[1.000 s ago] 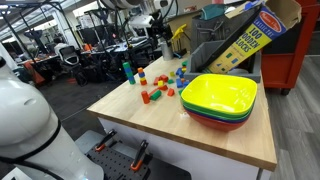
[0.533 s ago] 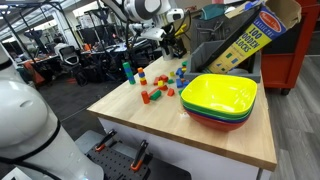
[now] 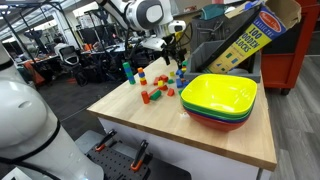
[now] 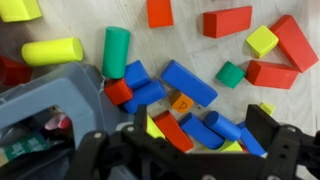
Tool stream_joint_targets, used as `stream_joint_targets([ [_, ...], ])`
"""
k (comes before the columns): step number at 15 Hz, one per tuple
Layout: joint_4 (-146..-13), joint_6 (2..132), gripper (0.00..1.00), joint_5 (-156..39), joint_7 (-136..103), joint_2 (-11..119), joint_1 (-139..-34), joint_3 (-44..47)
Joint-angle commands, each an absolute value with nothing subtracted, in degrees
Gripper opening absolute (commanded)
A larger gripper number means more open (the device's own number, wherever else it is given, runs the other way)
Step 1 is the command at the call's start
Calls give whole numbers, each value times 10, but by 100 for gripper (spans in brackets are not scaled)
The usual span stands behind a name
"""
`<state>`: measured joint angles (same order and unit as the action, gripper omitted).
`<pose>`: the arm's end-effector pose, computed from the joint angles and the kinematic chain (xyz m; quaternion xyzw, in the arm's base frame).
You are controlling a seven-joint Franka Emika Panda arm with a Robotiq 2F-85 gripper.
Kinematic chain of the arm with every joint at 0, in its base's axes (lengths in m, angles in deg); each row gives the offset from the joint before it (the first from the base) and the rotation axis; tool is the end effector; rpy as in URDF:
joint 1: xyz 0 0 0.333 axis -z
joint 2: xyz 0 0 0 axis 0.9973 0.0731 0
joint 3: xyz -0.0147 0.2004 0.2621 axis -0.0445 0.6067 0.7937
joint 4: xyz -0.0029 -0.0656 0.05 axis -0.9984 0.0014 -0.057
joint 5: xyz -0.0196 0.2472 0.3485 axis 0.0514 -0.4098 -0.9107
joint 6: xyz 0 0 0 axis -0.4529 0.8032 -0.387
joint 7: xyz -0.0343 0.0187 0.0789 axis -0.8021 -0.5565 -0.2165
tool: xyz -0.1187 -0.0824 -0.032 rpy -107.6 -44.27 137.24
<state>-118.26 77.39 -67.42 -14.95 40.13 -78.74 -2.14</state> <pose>0.5526 -0.1425 0.2976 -0.9715 0.2156 -0.0956 0.0228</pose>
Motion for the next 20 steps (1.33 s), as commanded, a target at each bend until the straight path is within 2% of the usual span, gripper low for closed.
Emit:
stream_joint_targets([
  [1, -1203, 780, 100, -659, -133, 393, -790, -20],
  [20, -1187, 802, 100, -558, -70, 450, -811, -17],
])
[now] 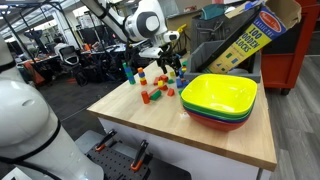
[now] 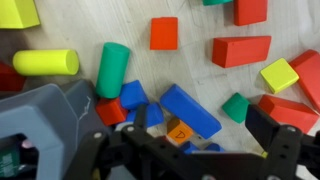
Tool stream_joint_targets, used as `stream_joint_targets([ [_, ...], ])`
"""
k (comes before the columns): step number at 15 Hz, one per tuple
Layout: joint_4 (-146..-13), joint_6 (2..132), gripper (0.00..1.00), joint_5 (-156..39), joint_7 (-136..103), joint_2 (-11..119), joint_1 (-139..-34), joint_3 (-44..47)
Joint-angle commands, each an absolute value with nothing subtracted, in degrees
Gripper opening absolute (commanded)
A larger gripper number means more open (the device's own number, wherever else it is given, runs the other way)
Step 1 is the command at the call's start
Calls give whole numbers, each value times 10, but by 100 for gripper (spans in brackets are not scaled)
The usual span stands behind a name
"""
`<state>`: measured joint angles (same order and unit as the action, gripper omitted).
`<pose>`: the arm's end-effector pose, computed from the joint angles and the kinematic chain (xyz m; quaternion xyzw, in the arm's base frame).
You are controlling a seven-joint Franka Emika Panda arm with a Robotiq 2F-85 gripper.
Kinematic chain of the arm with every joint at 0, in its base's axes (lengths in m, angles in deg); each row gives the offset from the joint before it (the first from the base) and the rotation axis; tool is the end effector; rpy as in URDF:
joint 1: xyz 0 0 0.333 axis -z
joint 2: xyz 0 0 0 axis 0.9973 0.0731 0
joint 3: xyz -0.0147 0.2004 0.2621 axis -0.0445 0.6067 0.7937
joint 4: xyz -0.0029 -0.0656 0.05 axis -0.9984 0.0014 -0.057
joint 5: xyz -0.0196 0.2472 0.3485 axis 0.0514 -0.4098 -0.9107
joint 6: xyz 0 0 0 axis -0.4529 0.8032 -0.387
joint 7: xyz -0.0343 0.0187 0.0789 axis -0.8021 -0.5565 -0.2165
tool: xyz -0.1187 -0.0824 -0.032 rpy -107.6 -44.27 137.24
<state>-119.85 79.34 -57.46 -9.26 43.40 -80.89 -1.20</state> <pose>0.5500 -0.1130 0.2564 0.9824 -0.1718 0.0684 0.0277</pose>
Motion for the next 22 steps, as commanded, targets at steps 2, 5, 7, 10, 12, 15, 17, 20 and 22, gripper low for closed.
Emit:
stream_joint_targets([
  [2, -1188, 806, 100, -549, -64, 459, -812, -21],
  [5, -1183, 815, 100, -515, -40, 475, -816, -30],
  [7, -1176, 824, 100, -471, -9, 486, -823, -40],
  [10, -1155, 824, 100, -414, 28, 495, -837, -52],
  [12, -1142, 819, 100, -383, 49, 500, -845, -58],
  [15, -1131, 814, 100, -350, 73, 507, -854, -67],
  [17, -1131, 811, 100, -341, 84, 513, -858, -71],
  [20, -1132, 805, 100, -350, 82, 519, -858, -73],
  [22, -1130, 804, 100, -353, 80, 525, -859, -74],
])
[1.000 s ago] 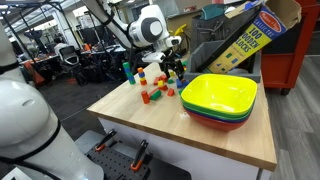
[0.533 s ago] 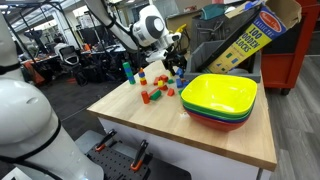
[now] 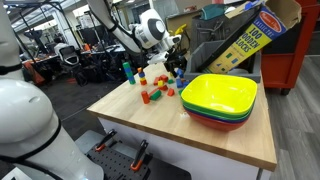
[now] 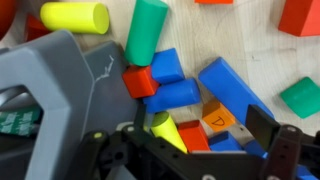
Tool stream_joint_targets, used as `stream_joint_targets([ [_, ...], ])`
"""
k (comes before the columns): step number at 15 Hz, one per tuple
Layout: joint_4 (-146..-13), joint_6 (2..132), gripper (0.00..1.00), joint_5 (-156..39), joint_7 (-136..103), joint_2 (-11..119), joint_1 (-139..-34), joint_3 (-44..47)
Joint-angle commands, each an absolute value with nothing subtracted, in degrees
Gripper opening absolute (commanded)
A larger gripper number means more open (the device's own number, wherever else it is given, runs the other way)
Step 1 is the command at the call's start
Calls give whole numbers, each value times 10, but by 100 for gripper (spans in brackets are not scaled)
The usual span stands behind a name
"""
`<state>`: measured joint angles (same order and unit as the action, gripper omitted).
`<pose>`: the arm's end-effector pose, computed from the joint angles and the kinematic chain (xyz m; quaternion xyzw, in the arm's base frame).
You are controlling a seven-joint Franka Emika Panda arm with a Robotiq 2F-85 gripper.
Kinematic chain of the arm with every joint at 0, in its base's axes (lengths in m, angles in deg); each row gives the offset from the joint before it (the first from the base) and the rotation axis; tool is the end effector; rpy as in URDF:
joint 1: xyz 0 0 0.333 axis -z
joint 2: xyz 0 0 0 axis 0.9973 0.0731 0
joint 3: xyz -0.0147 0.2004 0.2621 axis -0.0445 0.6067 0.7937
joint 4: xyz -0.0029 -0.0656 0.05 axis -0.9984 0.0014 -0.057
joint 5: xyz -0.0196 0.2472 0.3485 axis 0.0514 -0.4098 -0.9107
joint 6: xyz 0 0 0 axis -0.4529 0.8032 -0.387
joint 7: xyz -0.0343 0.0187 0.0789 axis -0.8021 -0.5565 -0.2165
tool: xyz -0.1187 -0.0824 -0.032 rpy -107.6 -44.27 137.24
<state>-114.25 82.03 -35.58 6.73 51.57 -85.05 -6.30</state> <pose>0.5801 -0.1295 0.2246 0.9741 -0.1540 0.0853 0.1418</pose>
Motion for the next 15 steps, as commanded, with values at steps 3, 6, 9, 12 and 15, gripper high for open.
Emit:
stream_joint_targets([
  [3, -1125, 801, 100, -373, 70, 531, -856, -70],
  [6, -1121, 799, 100, -379, 71, 535, -857, -71],
  [9, -1124, 798, 100, -397, 65, 540, -853, -70],
  [12, -1125, 805, 100, -384, 74, 551, -857, -80],
  [15, -1117, 806, 100, -383, 73, 562, -860, -84],
])
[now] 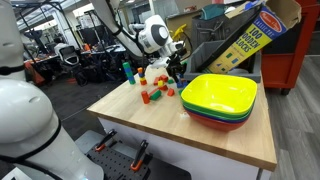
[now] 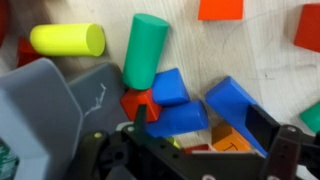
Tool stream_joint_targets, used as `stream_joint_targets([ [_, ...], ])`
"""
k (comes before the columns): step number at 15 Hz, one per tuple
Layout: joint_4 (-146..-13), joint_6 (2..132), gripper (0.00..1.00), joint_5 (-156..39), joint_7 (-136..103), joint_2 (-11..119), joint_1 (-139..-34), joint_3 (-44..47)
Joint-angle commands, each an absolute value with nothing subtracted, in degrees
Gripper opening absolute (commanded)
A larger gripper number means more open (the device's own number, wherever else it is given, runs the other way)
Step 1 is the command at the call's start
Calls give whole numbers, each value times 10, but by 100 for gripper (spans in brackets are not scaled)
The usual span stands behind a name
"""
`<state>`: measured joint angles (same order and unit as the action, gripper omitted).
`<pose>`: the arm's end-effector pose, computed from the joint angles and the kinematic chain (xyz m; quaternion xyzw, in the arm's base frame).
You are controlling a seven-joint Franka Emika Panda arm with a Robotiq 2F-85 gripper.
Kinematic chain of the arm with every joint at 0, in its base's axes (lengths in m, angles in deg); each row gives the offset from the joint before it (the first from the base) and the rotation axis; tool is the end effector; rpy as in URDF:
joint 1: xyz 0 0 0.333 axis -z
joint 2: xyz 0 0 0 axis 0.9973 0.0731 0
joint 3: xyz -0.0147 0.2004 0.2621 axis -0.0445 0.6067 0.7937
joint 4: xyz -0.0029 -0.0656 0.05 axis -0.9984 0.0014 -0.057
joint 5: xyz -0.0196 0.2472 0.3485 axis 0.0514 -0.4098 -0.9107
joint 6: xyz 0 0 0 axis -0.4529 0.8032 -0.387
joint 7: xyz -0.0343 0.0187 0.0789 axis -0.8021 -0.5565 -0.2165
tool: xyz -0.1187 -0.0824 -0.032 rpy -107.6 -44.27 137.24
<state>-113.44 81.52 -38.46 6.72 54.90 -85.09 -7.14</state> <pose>0.5758 -0.1390 0.1966 0.9727 -0.1785 0.0582 0.1367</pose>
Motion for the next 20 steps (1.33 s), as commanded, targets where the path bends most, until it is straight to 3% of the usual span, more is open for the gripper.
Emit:
stream_joint_targets([
  [1, -1115, 807, 100, -385, 72, 564, -861, -84],
  [20, -1074, 785, 100, -403, 71, 596, -865, -88],
])
